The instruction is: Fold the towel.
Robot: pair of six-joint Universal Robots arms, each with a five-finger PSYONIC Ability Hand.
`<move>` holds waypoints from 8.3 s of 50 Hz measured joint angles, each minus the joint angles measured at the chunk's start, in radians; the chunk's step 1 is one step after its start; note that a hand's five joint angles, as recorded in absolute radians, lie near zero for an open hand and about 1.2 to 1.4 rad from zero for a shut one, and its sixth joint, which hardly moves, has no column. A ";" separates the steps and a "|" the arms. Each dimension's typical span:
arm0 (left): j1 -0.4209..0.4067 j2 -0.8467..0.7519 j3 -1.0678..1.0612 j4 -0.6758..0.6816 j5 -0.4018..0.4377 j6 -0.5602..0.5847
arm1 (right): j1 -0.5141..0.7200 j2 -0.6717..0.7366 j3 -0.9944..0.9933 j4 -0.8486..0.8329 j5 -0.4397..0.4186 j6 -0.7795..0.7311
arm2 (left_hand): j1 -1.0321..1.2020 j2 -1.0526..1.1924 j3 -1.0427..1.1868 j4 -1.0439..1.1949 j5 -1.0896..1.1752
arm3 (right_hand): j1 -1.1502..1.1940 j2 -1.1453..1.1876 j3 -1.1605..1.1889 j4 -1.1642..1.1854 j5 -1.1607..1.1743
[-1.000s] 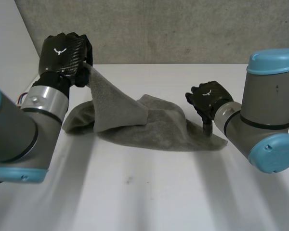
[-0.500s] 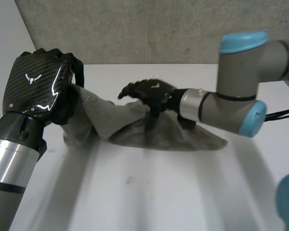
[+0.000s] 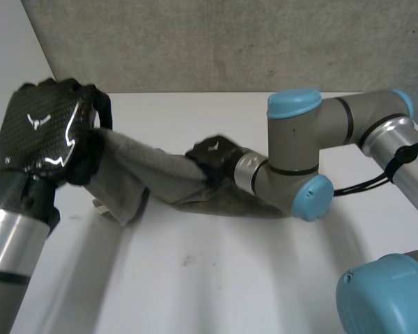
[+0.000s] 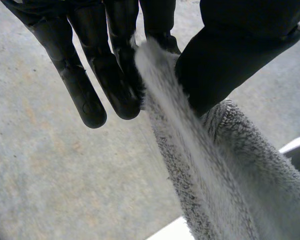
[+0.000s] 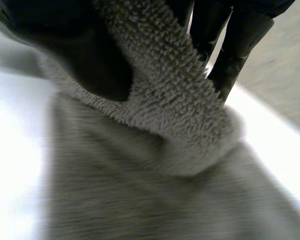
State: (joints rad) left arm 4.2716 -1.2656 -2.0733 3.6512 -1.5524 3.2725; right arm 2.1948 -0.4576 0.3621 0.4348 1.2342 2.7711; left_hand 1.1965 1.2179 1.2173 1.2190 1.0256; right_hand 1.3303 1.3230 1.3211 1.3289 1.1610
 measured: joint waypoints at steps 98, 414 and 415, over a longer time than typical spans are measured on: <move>0.058 -0.091 -0.190 0.361 0.077 -0.015 | -0.058 0.027 0.108 -0.028 0.010 -0.511 | 0.013 0.000 0.000 0.000 0.006 | -0.958 -0.935 -0.938 -0.952 -0.983; 0.199 -0.702 0.376 -0.108 -0.006 -0.204 | -0.501 -0.669 1.259 -0.539 -0.142 -0.220 | 0.013 0.001 0.001 0.000 0.006 | -0.609 -0.596 -0.599 -0.610 -0.639; 0.199 -0.698 0.373 -0.108 -0.006 -0.204 | -0.498 -0.672 1.261 -0.541 -0.137 -0.219 | 0.013 0.001 0.001 0.000 0.006 | -0.510 -0.507 -0.510 -0.520 -0.534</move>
State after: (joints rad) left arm 4.4701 -1.9641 -1.7002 3.5430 -1.5586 3.0684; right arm 1.6968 -1.1299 1.6236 -0.1058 1.0973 2.5522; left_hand 1.2092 1.2187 1.2182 1.2191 1.0311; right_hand 0.8206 0.8157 0.8108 0.8094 0.6271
